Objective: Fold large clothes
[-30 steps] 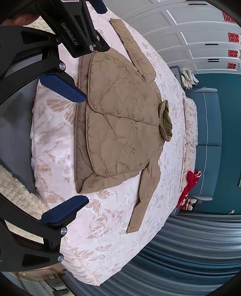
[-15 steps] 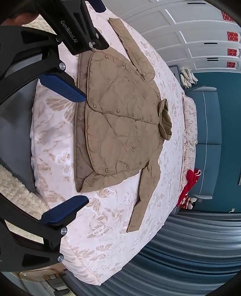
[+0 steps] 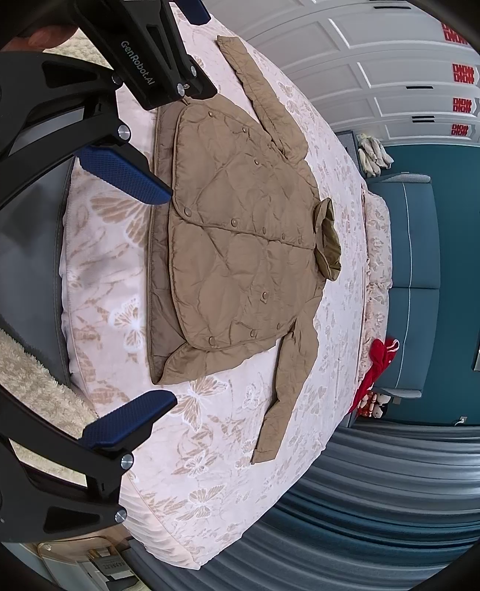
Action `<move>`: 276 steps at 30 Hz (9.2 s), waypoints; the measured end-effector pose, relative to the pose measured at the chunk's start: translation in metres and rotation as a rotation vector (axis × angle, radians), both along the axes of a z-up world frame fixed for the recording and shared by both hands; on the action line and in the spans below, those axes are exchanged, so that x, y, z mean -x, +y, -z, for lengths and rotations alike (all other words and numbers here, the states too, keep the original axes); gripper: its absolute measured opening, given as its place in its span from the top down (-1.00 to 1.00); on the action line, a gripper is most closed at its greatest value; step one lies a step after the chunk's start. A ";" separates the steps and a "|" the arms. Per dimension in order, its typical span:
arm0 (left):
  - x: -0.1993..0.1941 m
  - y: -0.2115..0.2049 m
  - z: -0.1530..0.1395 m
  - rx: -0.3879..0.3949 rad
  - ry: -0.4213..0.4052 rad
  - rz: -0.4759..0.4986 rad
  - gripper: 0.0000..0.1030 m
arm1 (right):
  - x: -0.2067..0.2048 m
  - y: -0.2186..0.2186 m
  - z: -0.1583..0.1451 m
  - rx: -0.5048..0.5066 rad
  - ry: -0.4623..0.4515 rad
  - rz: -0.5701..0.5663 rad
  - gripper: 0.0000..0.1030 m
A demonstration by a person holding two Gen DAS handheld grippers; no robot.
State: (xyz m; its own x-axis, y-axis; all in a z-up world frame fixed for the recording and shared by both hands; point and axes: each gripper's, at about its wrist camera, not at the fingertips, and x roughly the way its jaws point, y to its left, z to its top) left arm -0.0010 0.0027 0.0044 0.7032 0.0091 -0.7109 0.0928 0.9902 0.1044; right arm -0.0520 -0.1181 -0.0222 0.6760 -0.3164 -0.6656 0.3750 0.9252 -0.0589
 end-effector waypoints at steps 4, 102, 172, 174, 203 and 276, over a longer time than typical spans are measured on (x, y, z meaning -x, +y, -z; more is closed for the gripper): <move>-0.001 0.001 -0.002 0.002 0.001 -0.001 -0.90 | 0.000 0.000 0.001 -0.002 0.000 0.002 -0.91; -0.162 -0.047 0.038 0.035 0.076 0.001 -0.90 | -0.152 -0.342 0.073 -0.508 -0.181 0.375 -0.91; -0.256 0.074 0.120 0.093 0.222 -0.317 -0.90 | -0.387 -0.221 0.114 -0.018 0.165 -0.168 -0.34; -0.254 0.071 0.120 0.084 0.222 -0.311 -0.90 | -0.396 -0.233 0.128 -0.029 0.195 -0.151 -0.33; -0.269 0.120 0.124 0.176 0.235 -0.368 -0.90 | -0.432 0.032 0.114 -0.517 0.157 -0.661 0.34; -0.397 -0.046 0.185 -0.013 0.026 -0.076 0.82 | -0.406 -0.087 0.167 -0.077 0.092 -0.210 0.89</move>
State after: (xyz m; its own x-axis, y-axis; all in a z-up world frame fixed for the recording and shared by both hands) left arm 0.3957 -0.0436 -0.1806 0.6817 0.0710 -0.7282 0.0203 0.9931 0.1158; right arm 0.3542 -0.2054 -0.1889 0.6572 -0.1208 -0.7440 0.1701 0.9854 -0.0098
